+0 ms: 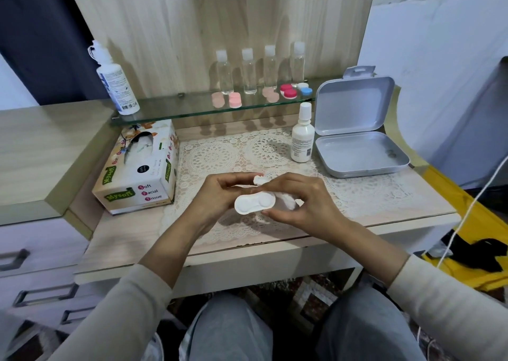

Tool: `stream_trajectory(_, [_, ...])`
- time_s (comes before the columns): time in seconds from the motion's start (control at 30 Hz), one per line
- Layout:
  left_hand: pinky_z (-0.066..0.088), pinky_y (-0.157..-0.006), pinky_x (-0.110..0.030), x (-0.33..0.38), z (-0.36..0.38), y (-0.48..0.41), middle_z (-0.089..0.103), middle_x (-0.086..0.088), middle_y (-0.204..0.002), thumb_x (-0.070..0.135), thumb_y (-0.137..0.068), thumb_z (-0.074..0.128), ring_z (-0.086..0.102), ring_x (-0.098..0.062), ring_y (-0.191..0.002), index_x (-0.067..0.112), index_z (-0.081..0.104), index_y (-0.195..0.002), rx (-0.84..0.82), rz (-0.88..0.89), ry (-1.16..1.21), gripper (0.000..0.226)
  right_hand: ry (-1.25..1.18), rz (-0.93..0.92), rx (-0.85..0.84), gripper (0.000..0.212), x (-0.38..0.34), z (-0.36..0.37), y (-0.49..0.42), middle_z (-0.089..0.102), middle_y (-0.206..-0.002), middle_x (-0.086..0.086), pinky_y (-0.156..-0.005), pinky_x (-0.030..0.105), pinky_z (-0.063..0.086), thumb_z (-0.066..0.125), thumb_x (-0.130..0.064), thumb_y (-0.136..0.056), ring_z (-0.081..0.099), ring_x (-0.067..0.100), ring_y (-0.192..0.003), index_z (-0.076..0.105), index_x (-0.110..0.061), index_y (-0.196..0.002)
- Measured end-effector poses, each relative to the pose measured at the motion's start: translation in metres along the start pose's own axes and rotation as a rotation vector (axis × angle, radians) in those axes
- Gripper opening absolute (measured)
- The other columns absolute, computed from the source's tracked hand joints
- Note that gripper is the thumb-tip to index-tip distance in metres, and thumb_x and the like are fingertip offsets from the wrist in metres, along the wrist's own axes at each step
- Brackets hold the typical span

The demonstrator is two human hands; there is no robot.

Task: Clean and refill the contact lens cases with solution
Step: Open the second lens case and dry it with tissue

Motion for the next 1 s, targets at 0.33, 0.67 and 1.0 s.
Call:
stream_trajectory(0.33, [0.05, -0.059, -0.015, -0.005, -0.004, -0.004, 0.071, 0.005, -0.077, -0.003, -0.081, 0.061, 0.064, -0.007, -0.07, 0.007, 0.065, -0.078, 0.082, 0.032, -0.022, 0.011, -0.003, 0.066, 0.048, 0.039, 0.007, -0.001, 0.002, 0.066, -0.107, 0.003, -0.08, 0.013, 0.046, 0.076, -0.033, -0.068, 0.061, 0.008, -0.096, 0.071, -0.012, -0.101])
stream_trajectory(0.67, [0.053, -0.057, -0.02, 0.007, -0.038, 0.005, 0.067, -0.001, -0.073, -0.004, -0.079, 0.063, 0.065, -0.008, -0.064, 0.013, 0.056, -0.094, 0.202, 0.07, 0.009, 0.022, 0.208, 0.111, 0.181, 0.035, 0.023, -0.007, -0.004, 0.067, -0.083, 0.007, -0.069, 0.029, 0.049, 0.072, -0.021, -0.068, 0.062, 0.019, -0.077, 0.071, -0.005, -0.099])
stream_trajectory(1.0, [0.052, -0.057, -0.02, 0.01, -0.041, 0.008, 0.07, 0.001, -0.072, -0.008, -0.078, 0.058, 0.064, -0.01, -0.067, 0.008, 0.061, -0.084, 0.105, 0.091, 0.031, 0.018, 0.279, 0.105, 0.194, 0.035, 0.022, -0.005, -0.009, 0.066, -0.081, 0.009, -0.064, 0.035, 0.052, 0.072, -0.022, -0.068, 0.062, 0.022, -0.073, 0.071, -0.003, -0.097])
Point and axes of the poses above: each hand's wrist, its own y-axis away from the middle knuckle, its own z-axis out of the palm, x = y × z, the point moved 6 cm from there along -y, towards the middle knuckle
